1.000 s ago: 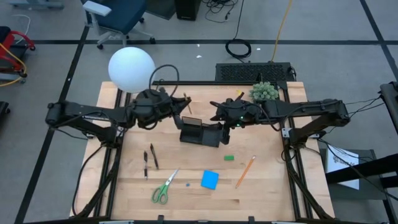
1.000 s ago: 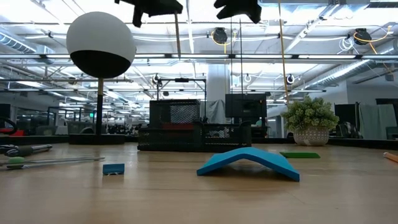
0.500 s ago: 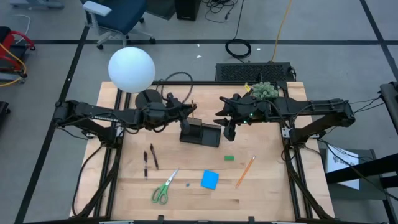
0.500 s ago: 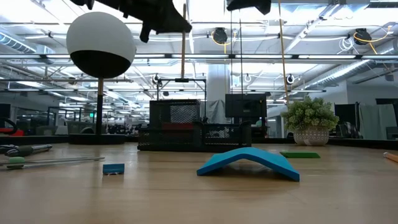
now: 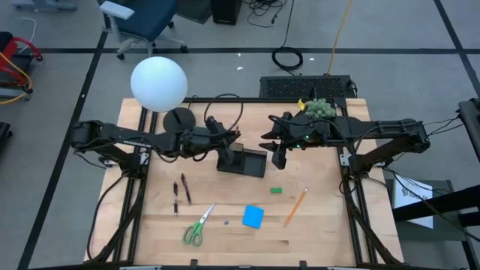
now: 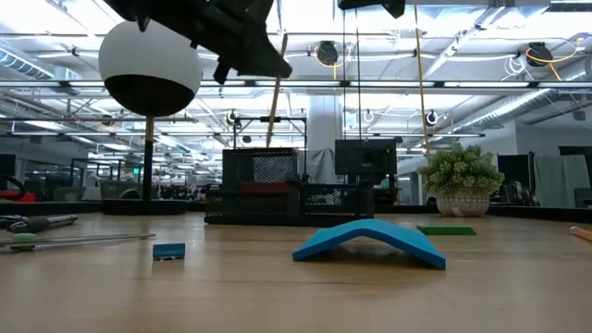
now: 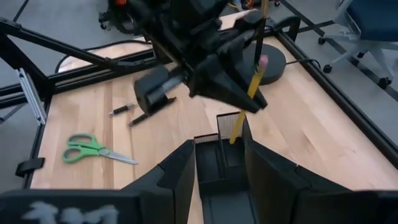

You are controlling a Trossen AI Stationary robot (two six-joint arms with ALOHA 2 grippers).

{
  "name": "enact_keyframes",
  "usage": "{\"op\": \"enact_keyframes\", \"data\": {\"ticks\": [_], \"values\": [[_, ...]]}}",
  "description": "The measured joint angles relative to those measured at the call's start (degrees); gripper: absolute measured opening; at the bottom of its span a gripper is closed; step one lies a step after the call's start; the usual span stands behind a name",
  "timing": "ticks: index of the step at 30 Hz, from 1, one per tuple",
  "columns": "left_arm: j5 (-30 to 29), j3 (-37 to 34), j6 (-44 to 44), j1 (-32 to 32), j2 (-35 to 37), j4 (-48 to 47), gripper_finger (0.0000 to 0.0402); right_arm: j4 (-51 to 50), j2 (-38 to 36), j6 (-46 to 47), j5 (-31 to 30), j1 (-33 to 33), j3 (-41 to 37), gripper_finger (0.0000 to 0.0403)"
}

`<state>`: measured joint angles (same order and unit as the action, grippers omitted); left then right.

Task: Pick and place office supplies into organizer
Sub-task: Put the yellow pencil into the desk organizer

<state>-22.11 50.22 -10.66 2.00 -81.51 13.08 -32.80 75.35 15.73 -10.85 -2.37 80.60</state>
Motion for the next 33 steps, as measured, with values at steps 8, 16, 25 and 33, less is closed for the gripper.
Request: {"op": "enact_keyframes", "data": {"ticks": [8,16,25,33], "values": [[1.1,-0.2,0.0,0.0,-2.1,0.4,0.0019,0.0,0.1,0.0,0.1,0.0,0.0,0.0130],[1.1,-0.1,0.4,0.6,-3.2,-1.1,0.0007,0.0,0.1,0.0,0.1,0.0,0.0,0.0130],[1.3,-0.1,-0.1,0.6,-3.9,-2.8,0.0029,0.0,0.1,0.0,0.1,0.0,0.0,0.0130],[1.3,-0.1,-0.1,0.6,-3.8,-5.1,0.0007,0.0,0.1,0.0,0.1,0.0,0.0,0.0130]]}}
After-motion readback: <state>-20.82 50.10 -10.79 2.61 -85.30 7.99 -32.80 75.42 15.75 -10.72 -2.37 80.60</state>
